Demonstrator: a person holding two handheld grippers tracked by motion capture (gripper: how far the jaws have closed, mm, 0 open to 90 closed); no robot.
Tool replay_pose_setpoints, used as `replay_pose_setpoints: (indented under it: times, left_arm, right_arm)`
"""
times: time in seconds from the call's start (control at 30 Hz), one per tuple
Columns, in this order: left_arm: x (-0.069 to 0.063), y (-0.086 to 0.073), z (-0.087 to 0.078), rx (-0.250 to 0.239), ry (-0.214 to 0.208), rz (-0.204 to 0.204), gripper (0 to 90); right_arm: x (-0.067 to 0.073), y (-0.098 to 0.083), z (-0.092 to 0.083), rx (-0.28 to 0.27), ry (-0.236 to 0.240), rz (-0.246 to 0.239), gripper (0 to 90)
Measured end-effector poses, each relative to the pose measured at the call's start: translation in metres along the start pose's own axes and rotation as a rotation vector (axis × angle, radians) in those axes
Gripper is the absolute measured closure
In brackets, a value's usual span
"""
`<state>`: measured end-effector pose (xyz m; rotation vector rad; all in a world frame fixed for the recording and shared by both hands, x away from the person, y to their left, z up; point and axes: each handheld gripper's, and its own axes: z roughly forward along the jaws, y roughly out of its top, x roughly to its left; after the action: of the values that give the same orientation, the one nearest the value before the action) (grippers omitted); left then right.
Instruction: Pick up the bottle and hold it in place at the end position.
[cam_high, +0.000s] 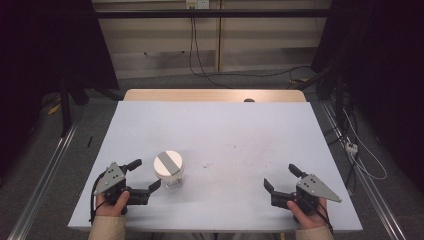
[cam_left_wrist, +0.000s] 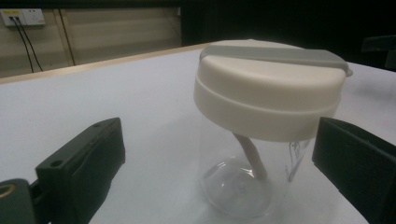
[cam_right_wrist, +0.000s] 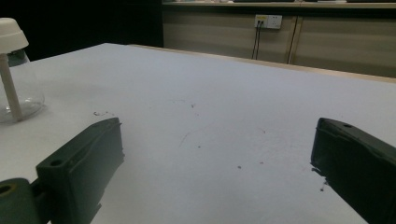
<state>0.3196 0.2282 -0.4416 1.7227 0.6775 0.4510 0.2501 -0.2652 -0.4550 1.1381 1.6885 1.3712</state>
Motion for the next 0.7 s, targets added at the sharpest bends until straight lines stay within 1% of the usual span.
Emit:
replay_pose_setpoints:
  times: [0.07, 0.1, 0.17, 0.27, 0.33, 0.37, 0.4, 0.43, 0.47, 0.63, 0.67, 0.7]
  left_arm:
    - [0.0000, 0.0003, -0.0008, -0.008, 0.000, 0.005, 2.2]
    - [-0.0003, 0.0001, -0.0013, -0.018, -0.006, -0.014, 2.2]
    - [0.0002, 0.0000, -0.0012, -0.011, -0.004, -0.009, 2.2]
    - [-0.0005, -0.0003, 0.0001, 0.008, -0.001, -0.016, 2.3]
    - [-0.0008, -0.0001, 0.0006, 0.009, -0.013, -0.006, 2.3]
    - [-0.0013, -0.0006, 0.0011, 0.023, -0.017, -0.006, 2.5]
    - [-0.0013, -0.0006, 0.0011, 0.023, -0.017, -0.006, 2.6]
    - [-0.0008, -0.0013, 0.0023, 0.041, -0.022, 0.002, 2.6]
    - [-0.0011, -0.0016, 0.0025, 0.049, -0.021, 0.008, 2.6]
    - [-0.0019, -0.0015, 0.0040, 0.062, -0.028, 0.018, 2.6]
    - [-0.0024, -0.0019, 0.0051, 0.066, -0.027, 0.013, 2.6]
    - [-0.0026, -0.0016, 0.0073, 0.073, -0.034, 0.018, 2.6]
  right_arm:
    - [0.0003, 0.0002, 0.0001, 0.000, 0.002, -0.002, 2.0]
    - [0.0006, 0.0004, 0.0001, -0.001, 0.002, -0.004, 2.0]
    - [0.0002, 0.0007, -0.0006, -0.004, 0.001, -0.002, 2.0]
    - [-0.0004, 0.0010, -0.0011, -0.010, 0.001, -0.003, 2.0]
    - [-0.0003, 0.0011, -0.0010, -0.009, 0.002, -0.004, 2.0]
    - [-0.0003, 0.0010, -0.0010, -0.009, 0.003, -0.005, 2.0]
    - [-0.0003, 0.0010, -0.0010, -0.009, 0.003, -0.005, 2.0]
    - [-0.0002, 0.0010, -0.0009, -0.008, 0.005, -0.008, 2.0]
    - [-0.0001, 0.0011, -0.0009, -0.008, 0.005, -0.008, 2.0]
    - [0.0002, 0.0012, -0.0009, -0.003, 0.003, -0.011, 2.0]
    - [0.0001, 0.0012, -0.0008, -0.003, 0.004, -0.011, 2.0]
    - [0.0000, 0.0012, -0.0007, -0.004, 0.004, -0.012, 2.0]
